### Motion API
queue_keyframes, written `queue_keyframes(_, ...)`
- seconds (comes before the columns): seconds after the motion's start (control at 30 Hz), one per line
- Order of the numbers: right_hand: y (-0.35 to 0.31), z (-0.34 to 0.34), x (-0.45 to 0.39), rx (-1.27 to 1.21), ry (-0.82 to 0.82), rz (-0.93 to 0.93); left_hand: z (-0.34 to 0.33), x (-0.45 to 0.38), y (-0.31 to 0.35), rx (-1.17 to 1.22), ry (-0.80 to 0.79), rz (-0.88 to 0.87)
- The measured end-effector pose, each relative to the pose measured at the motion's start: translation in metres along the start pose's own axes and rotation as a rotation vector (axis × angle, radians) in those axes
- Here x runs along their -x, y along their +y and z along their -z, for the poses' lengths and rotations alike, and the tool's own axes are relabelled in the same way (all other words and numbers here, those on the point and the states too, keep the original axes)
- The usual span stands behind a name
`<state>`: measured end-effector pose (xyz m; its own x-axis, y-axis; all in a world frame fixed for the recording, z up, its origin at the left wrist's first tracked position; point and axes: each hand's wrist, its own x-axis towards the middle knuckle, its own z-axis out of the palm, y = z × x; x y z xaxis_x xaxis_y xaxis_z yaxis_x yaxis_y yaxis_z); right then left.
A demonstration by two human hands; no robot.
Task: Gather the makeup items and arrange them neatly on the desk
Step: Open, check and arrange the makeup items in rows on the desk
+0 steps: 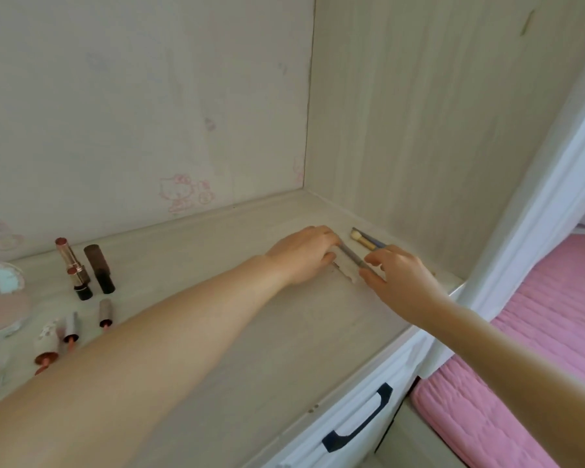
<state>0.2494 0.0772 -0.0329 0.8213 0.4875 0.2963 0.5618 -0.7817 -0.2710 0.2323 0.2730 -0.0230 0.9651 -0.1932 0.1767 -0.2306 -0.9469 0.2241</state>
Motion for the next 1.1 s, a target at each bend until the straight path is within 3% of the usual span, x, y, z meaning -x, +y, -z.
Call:
queue_keyframes(0.23, 0.004, -0.016, -0.010, 0.181, 0.039, -0.104, -0.011, -0.042, 0.011, 0.007, -0.133, 0.022)
queue_keyframes(0.4, 0.005, -0.019, -0.012, 0.204, 0.061, -0.160, -0.014, -0.048, 0.037, 0.361, -0.195, 0.264)
queue_keyframes(0.47, 0.005, -0.018, -0.012, 0.186, 0.059, -0.176, -0.013, -0.049, 0.040, 0.310, -0.153, 0.302)
queue_keyframes(0.57, 0.004, -0.015, -0.009, 0.158, 0.098, -0.172, -0.006, -0.046, 0.035, 0.047, -0.123, 0.129)
queue_keyframes(0.63, 0.000, -0.010, -0.006, 0.098, 0.138, -0.155, 0.002, -0.040, 0.027, -0.153, -0.068, -0.021)
queue_keyframes(0.73, -0.006, 0.001, -0.006, -0.101, 0.191, -0.153, 0.016, -0.027, 0.017, -0.265, 0.069, -0.157)
queue_keyframes(1.1, -0.088, 0.019, 0.011, -0.787, 0.068, -0.195, 0.070, 0.085, -0.015, -0.159, 0.167, -0.086)
